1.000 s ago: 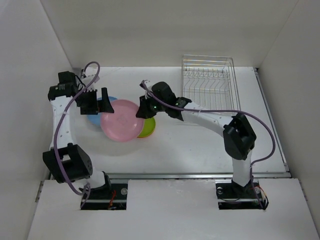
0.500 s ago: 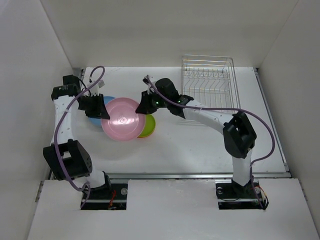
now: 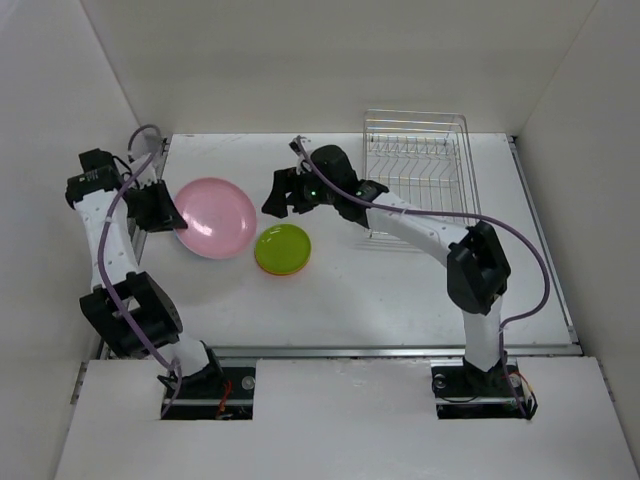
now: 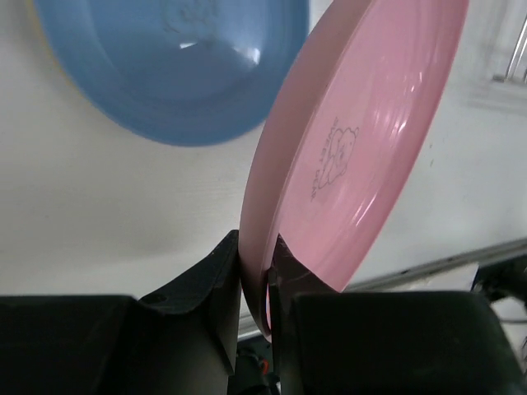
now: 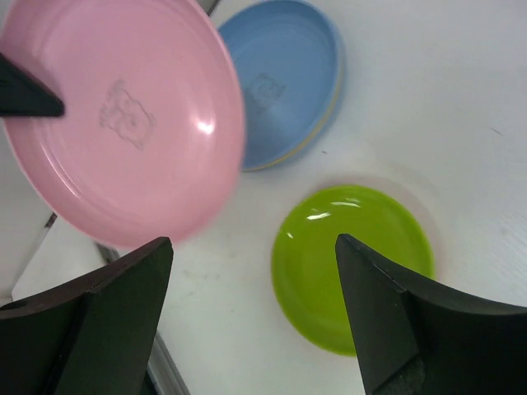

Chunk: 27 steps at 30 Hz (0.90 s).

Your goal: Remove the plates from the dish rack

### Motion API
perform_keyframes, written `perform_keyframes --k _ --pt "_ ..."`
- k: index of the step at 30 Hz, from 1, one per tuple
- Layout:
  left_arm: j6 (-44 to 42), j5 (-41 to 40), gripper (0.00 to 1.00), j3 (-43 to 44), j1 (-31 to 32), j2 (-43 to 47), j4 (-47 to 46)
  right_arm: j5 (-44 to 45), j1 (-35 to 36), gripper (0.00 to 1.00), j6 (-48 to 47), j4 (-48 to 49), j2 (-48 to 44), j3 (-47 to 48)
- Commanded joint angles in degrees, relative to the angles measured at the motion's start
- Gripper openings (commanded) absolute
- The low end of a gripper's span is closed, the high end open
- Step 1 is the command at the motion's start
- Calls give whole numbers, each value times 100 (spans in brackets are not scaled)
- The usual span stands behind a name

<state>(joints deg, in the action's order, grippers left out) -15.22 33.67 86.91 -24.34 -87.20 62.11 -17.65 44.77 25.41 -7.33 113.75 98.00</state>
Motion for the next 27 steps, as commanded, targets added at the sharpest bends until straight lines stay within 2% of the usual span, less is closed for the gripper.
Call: perform_keyframes --k 1,4,8,10,11,14,15,16,17,23,27 --pt "580 439 0 282 -423 -307 -505 367 -171 86 131 74 -459 -227" --pt "959 264 0 361 -572 -876 -832 420 -223 86 131 74 -582 -474" --pt "960 263 0 502 -572 -1711 -674 420 -223 86 131 74 -758 -694" --pt "899 115 0 651 -572 -2438 -674 473 -223 86 131 74 -871 -895" --pt "898 113 0 651 -572 -2442 -674 473 -223 86 131 74 -873 -896" --pt "697 -132 16 924 -520 -2960 -419 473 -223 86 131 74 -986 -949" --pt "696 -211 24 993 -519 -3013 -419 473 -223 86 79 74 -1048 -1019" --pt "644 -421 41 994 -519 -3014 -419 473 -223 86 78 74 -1048 -1019" --pt "696 -475 45 994 -467 -3014 -488 473 -223 86 78 74 -1048 -1019" --pt "696 -845 56 801 -247 -2671 -709 403 -223 86 78 127 -1119 -967" --pt "749 -958 58 801 -247 -2531 -727 350 -223 86 78 127 -1119 -967"
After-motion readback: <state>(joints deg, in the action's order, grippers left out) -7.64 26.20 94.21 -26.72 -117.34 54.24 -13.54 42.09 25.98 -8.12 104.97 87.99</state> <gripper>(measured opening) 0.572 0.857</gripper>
